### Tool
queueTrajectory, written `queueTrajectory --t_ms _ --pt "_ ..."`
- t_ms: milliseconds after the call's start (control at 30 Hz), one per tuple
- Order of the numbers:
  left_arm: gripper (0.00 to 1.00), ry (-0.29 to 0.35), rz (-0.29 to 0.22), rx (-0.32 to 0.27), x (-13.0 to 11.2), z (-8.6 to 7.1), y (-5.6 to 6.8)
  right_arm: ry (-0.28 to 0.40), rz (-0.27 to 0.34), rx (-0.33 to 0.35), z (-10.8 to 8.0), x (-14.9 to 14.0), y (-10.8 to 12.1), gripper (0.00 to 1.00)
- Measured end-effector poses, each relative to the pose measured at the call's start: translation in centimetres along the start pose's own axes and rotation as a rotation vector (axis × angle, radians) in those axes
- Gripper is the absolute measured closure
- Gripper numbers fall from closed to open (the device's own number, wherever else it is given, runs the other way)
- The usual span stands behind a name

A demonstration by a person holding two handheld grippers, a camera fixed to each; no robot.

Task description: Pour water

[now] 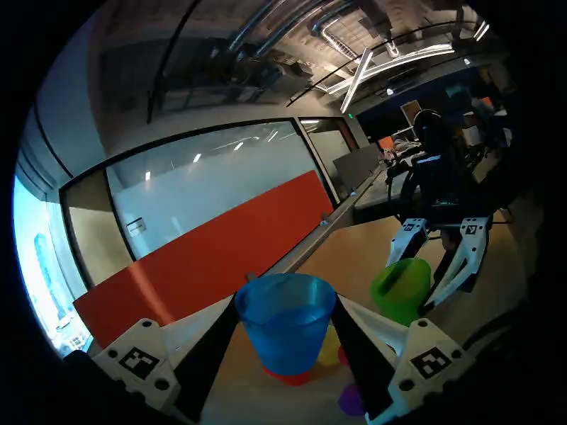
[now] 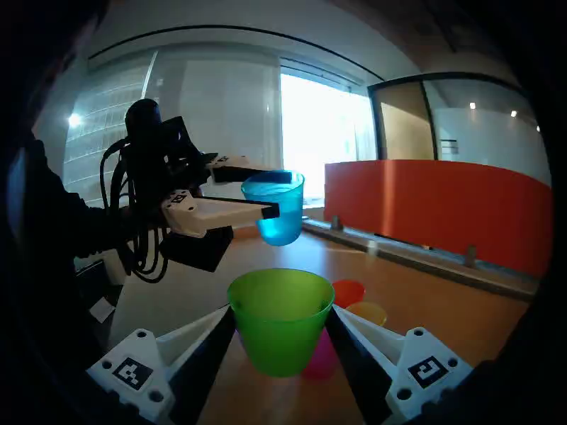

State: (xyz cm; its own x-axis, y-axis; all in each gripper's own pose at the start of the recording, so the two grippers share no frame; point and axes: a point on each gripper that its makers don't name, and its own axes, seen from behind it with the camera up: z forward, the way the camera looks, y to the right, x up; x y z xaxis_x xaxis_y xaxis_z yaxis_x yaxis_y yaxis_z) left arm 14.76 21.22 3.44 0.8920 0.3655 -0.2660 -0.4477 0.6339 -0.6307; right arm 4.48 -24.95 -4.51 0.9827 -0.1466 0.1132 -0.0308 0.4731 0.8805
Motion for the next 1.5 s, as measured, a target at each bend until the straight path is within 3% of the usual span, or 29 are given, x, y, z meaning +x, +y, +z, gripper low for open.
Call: queueTrajectory --t_ms 367,1500 --pt "0.13 0.012 0.110 0.005 0.9 0.0 0.2 -0.007 -0.001 0.021 0.6 -0.4 -0.7 0.11" --pt "0.12 0.028 0.270 0.001 2.6 -0.4 0.8 -0.006 -0.027 0.053 1.5 -0.6 -2.0 0.11"
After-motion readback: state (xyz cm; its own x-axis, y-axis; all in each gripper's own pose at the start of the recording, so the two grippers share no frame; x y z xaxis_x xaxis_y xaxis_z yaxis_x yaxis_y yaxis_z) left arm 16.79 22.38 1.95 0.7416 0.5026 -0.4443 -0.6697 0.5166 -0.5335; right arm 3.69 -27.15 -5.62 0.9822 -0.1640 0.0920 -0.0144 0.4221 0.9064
